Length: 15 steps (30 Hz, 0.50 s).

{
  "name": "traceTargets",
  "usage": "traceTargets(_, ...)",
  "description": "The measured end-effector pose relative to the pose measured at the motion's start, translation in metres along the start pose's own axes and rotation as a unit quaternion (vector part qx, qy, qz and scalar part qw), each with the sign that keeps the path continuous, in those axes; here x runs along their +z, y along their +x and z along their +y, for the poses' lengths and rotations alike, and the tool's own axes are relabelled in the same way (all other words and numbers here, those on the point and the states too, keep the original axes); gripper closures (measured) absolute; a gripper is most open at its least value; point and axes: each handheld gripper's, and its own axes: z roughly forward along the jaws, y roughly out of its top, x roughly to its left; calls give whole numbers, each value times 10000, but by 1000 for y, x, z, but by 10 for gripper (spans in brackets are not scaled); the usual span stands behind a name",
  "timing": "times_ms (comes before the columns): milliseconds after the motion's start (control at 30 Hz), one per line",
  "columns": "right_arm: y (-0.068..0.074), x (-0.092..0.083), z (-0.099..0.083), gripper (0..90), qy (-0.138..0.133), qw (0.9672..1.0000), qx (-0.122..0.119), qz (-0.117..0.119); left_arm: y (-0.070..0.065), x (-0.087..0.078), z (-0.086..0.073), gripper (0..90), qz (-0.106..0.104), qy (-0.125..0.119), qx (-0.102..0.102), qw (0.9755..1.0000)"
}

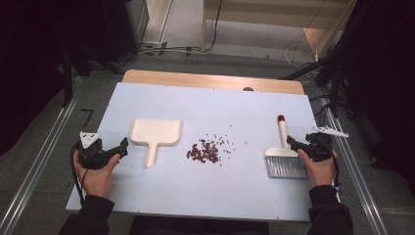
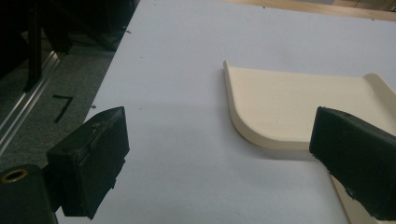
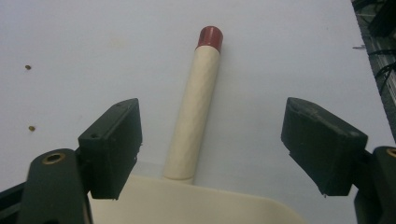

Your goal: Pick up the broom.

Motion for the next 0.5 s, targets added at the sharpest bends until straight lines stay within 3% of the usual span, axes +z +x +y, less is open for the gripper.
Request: traceTargets(500,-1,21,17,211,91,9999,8,-93,1,1,0,53,-8,15,6,10000)
